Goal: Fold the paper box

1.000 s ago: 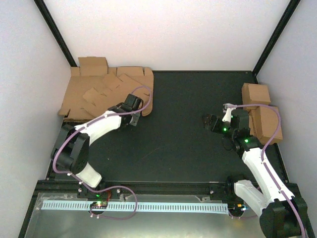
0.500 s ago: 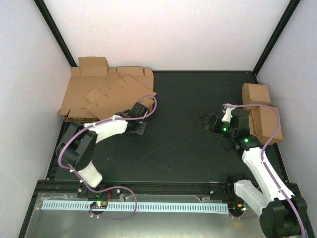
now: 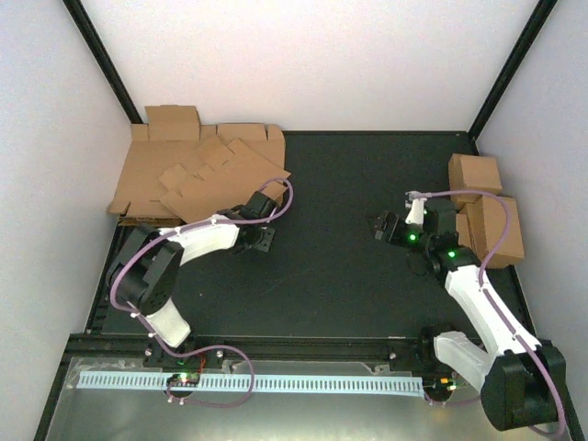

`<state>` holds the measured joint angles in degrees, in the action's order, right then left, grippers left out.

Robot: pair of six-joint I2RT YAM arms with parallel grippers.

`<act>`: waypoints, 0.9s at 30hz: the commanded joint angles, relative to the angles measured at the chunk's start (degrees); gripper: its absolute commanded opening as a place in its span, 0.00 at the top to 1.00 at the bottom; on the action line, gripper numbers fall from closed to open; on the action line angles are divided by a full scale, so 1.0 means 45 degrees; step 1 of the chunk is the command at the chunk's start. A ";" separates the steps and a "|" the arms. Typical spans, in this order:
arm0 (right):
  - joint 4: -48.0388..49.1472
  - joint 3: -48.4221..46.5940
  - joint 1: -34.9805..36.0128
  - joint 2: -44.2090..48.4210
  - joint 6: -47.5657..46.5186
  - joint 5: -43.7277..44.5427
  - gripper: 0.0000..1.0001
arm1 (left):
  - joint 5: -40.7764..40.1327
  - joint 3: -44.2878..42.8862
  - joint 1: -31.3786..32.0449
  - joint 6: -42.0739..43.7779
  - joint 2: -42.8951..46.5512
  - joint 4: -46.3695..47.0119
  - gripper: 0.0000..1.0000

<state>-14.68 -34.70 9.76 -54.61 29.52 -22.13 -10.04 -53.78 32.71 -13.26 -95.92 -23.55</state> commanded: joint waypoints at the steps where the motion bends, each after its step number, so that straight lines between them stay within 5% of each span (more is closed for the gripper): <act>1: 0.0951 -0.0161 0.0414 -0.0806 0.0425 -0.1099 0.03 | 0.0301 0.0016 0.0033 -0.0136 0.1209 -0.0027 0.59; 5: 0.1125 -0.0681 0.1247 -0.1824 0.0502 -0.0901 0.04 | 0.0849 0.0100 0.0018 -0.0007 0.2744 -0.0230 0.40; 12: 0.2406 -0.1547 0.2862 -0.3604 0.1477 -0.0779 0.04 | 0.0059 -0.0009 -0.1586 -0.0353 0.4199 -0.0345 0.39; 18: 0.2611 -0.2748 0.4085 -0.4982 0.1880 -0.0677 0.05 | -0.1604 -0.0952 -0.2153 0.0293 0.2563 -0.0648 0.32; 27: 0.1941 -0.2949 0.4101 -0.4166 0.1139 0.0337 0.04 | -0.2905 -0.2052 -0.1617 0.1212 -0.0060 -0.0939 0.22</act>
<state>-4.56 -46.11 28.14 -75.05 36.56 -23.29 -18.87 -59.92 24.49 -10.90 -93.76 -26.28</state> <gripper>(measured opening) 0.956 0.750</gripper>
